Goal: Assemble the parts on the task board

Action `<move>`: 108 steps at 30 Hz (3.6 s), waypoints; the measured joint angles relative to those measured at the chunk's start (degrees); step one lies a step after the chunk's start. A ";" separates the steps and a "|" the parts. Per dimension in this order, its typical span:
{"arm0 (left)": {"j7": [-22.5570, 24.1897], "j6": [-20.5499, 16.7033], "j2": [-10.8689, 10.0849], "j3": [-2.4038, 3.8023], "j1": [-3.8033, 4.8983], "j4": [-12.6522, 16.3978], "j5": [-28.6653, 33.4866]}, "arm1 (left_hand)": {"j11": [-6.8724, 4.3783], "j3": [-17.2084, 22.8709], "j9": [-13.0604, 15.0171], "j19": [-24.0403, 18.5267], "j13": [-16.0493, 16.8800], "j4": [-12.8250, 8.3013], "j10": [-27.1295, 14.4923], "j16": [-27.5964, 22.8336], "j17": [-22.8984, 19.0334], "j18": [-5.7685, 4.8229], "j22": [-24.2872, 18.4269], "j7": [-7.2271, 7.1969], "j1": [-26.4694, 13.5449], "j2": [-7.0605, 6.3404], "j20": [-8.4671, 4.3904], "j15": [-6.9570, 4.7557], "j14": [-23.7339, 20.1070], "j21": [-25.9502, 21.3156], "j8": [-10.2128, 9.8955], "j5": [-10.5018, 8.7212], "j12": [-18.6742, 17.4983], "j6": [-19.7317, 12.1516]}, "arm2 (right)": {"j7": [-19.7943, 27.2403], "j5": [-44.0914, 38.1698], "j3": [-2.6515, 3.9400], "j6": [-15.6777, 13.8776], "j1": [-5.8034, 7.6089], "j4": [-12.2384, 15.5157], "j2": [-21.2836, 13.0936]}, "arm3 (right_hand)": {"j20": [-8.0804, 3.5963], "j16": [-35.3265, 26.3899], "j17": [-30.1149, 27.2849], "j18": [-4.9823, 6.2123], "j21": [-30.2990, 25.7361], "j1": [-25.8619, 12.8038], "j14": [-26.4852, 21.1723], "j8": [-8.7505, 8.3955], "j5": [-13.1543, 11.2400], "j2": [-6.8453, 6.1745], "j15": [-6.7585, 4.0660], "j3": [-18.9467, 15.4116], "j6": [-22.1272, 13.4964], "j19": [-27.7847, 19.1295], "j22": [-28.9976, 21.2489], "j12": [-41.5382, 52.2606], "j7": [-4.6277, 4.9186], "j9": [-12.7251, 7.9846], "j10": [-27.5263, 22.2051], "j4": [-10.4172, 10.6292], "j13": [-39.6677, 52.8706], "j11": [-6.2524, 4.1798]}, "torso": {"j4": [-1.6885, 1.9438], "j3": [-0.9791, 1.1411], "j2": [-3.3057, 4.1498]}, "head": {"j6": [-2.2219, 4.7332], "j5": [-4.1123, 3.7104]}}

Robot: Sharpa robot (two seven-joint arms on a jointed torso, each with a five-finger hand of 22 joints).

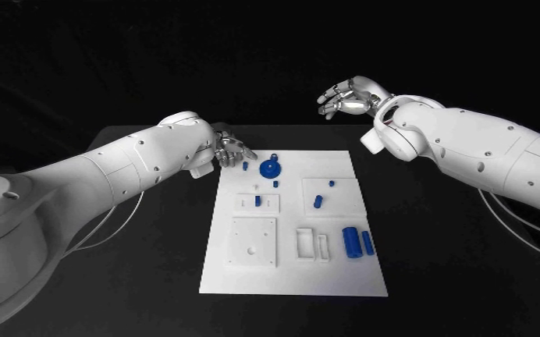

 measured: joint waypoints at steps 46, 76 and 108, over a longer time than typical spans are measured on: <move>1.31 4.88 1.01 -0.14 -0.46 -3.38 3.79 | -0.95 -4.44 -2.17 1.64 2.91 -4.30 0.52 2.44 1.55 0.01 1.05 -1.22 2.72 9.07 -0.39 -1.21 0.79 0.26 2.34 0.27 2.44 2.65 | 0.04 -0.07 0.00 -0.02 0.06 0.06 0.25 | 0.00 0.00 0.01 0.00 -0.22 0.00 -0.19 0.00 0.00 0.00 -0.20 0.00 0.02 0.00 0.12 0.00 -0.01 -0.09 0.00 0.00 -0.03 0.00 | 0.01 -0.01 0.11 | -0.75 0.07; 1.30 4.91 1.87 -0.15 -0.56 -4.74 4.10 | -2.06 -3.69 -2.57 2.85 3.26 -9.33 1.63 3.11 1.73 0.03 1.03 -2.06 6.31 14.55 -0.80 -2.23 1.40 0.27 4.54 2.50 2.93 5.33 | 0.11 -0.07 0.00 -0.01 0.06 0.03 0.62 | 0.00 -0.23 0.02 0.00 -0.21 0.00 -0.19 0.00 0.00 0.00 -0.20 0.00 0.02 0.01 0.20 -0.22 -0.02 -0.14 0.00 0.00 -0.01 0.00 | 0.04 0.01 0.08 | -1.15 -0.01; 1.71 4.15 1.74 -0.19 -0.72 -4.57 4.33 | -3.16 -2.23 -2.91 4.70 3.49 -12.85 4.21 3.79 1.47 0.47 1.01 -3.05 4.55 19.25 -1.42 -2.94 3.78 1.13 7.03 17.93 2.93 8.16 | 0.17 -0.03 0.00 0.03 0.05 -0.31 0.92 | 0.00 -0.22 0.02 0.00 -0.43 0.00 -0.34 0.00 0.00 0.00 -0.05 0.00 0.02 0.01 0.32 -0.22 -0.02 -0.19 0.00 0.00 -0.05 0.00 | 0.07 -0.01 0.11 | -1.29 -0.01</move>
